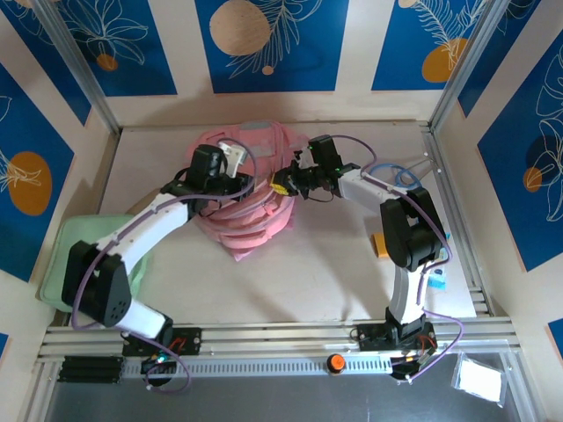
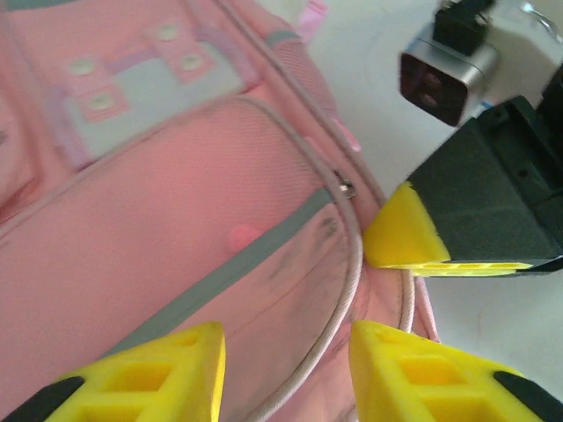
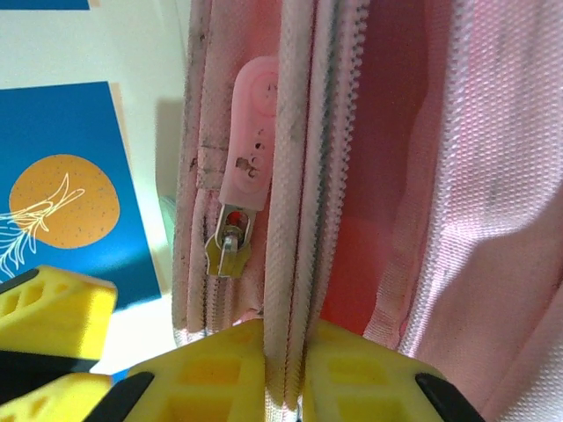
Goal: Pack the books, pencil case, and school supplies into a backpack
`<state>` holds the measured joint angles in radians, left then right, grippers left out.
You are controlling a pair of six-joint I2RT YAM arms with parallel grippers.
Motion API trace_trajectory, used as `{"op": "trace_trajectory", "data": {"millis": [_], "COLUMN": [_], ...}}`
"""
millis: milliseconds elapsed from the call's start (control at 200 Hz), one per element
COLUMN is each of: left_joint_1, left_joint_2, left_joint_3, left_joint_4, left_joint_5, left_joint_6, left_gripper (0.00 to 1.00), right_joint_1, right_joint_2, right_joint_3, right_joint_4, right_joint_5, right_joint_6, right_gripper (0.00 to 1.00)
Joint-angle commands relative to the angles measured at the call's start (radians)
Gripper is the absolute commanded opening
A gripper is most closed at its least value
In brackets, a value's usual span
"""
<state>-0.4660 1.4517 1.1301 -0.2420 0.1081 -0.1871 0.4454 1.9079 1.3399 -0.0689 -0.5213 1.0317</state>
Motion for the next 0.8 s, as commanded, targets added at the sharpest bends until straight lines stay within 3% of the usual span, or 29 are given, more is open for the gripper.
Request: {"op": "trace_trajectory", "data": {"millis": [0,105,330,570,795], "left_joint_1": [-0.065,-0.13,-0.218,-0.242,-0.243], "left_joint_2": [-0.069,-0.092,-0.07,0.011,0.102], "left_joint_3": [0.017,-0.01,-0.11,-0.101,-0.038], "left_joint_4": [-0.169,-0.213,-0.138,-0.119,-0.125], "left_joint_5": [-0.138,-0.188,-0.209,-0.252,-0.311], "left_joint_6": [-0.194,-0.299,-0.525,-0.575,-0.575], "left_gripper": [0.43,0.47,0.49,0.49,0.43], "right_joint_1": [0.031,0.045,0.059,0.065,0.072], "right_joint_2": [-0.018,-0.017,-0.022,-0.024,-0.02], "right_joint_3": [0.043,0.049,0.042,0.03,0.031], "right_joint_4": [0.037,0.041,0.064,0.083,0.087], "right_joint_5": [-0.071,-0.074,-0.088,-0.092,-0.097], "right_joint_6": [-0.053,-0.066,-0.065,-0.059,-0.058], "right_gripper": [0.14,0.14,0.14,0.14,0.14]}}
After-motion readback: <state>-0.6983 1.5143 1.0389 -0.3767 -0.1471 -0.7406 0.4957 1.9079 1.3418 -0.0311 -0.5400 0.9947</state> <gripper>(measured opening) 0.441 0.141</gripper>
